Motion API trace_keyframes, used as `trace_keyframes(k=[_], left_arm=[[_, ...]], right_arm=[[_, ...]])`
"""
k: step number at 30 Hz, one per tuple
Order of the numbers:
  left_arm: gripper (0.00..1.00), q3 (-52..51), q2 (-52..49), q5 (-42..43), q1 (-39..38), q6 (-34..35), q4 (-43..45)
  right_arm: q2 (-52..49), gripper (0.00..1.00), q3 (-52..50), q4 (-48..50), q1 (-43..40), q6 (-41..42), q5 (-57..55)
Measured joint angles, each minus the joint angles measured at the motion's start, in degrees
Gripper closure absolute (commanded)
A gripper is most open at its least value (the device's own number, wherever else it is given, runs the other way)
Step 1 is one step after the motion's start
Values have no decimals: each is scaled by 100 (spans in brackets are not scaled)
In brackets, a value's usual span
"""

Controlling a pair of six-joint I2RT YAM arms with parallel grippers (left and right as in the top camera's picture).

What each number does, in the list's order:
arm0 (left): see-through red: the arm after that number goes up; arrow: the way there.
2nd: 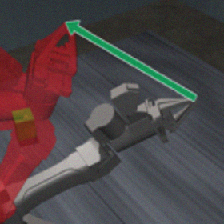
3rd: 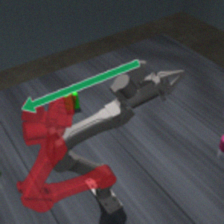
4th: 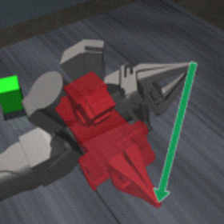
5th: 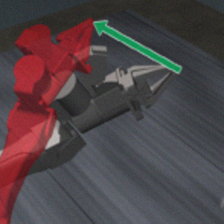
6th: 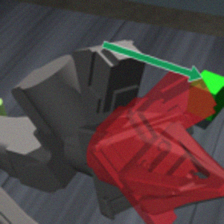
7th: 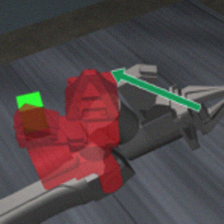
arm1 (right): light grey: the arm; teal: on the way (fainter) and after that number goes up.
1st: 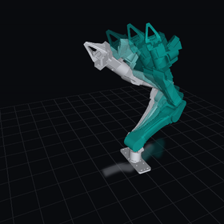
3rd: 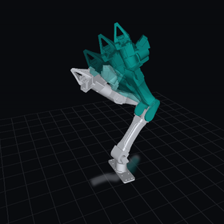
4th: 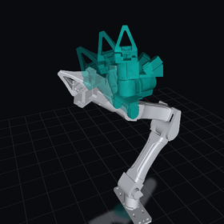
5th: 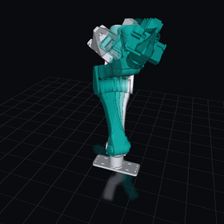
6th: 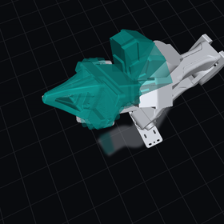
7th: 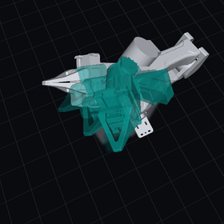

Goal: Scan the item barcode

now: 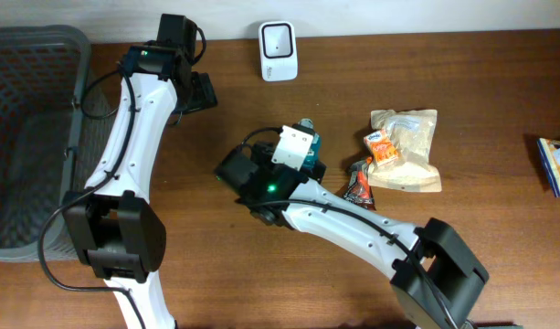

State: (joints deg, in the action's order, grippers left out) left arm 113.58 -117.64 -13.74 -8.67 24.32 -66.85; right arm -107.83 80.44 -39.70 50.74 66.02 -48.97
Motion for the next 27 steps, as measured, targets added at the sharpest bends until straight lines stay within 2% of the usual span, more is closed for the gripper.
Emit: trace_keyframes(k=[4,7,11,20,27], left_arm=[[1,-2,0,-2,0,0,0],[1,-2,0,-2,0,0,-2],[1,-2,0,-2,0,0,0],[1,-2,0,-2,0,0,0],[1,-2,0,-2,0,0,0]], right_arm=[[-24,2,-160,518,-240,-560,-37],[-114,1,-162,1106,-531,-1405,98],[-197,2,-173,1364,-592,-1956,160],[-557,2,-173,1486,-592,-2133,188],[-614,2,-173,1491,-603,-1700,188]])
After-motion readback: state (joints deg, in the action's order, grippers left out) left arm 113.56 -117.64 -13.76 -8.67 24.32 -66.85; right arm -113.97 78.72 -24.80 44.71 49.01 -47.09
